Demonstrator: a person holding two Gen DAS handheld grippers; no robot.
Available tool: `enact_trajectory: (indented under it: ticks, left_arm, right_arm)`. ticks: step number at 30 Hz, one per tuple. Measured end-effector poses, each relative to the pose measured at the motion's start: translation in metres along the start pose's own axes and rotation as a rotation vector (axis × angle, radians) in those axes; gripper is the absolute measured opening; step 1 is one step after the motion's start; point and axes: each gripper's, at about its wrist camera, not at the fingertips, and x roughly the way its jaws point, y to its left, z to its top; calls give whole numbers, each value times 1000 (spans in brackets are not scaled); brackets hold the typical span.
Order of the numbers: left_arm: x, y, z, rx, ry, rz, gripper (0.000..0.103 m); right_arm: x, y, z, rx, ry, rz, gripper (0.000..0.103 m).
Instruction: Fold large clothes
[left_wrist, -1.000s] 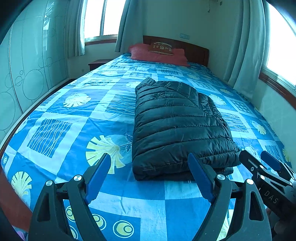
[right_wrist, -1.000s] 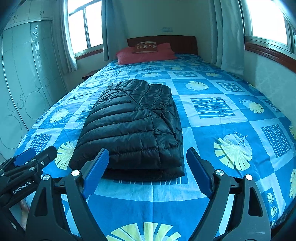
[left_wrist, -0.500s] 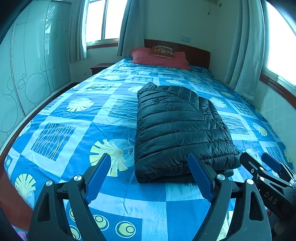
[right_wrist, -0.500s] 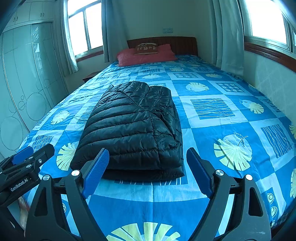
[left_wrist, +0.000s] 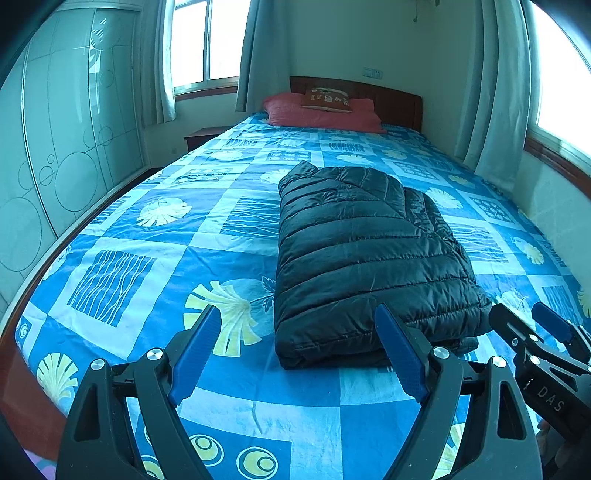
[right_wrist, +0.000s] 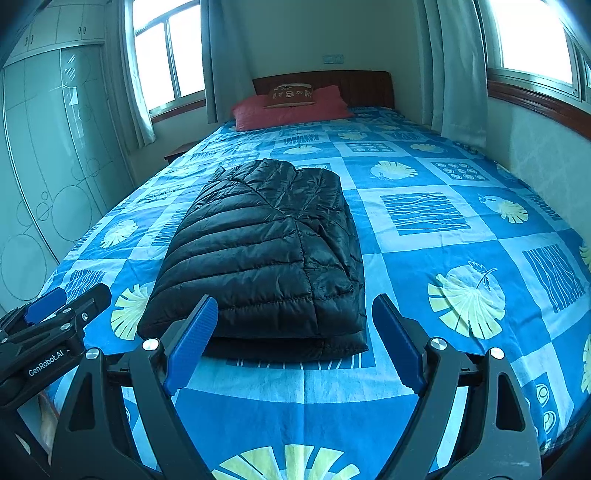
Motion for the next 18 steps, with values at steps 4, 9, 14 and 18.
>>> enact_trajectory:
  ticks: [4,9,14,18]
  left_arm:
    - [2,1,4,-6,-11,6,84]
    - [5,0,11,-2,-26,3,84]
    - [15,3,14,-7,-10,-16,87]
    - [27,10,13,-40,27,0,87]
  right_arm:
    - [3,-1,1,-1,5,-3,85]
    - [9,-1,3,-1,16,-10,85]
    - [19,-2,3,-2,35,-13,85]
    - [26,-3,2,-1,46,-16,85]
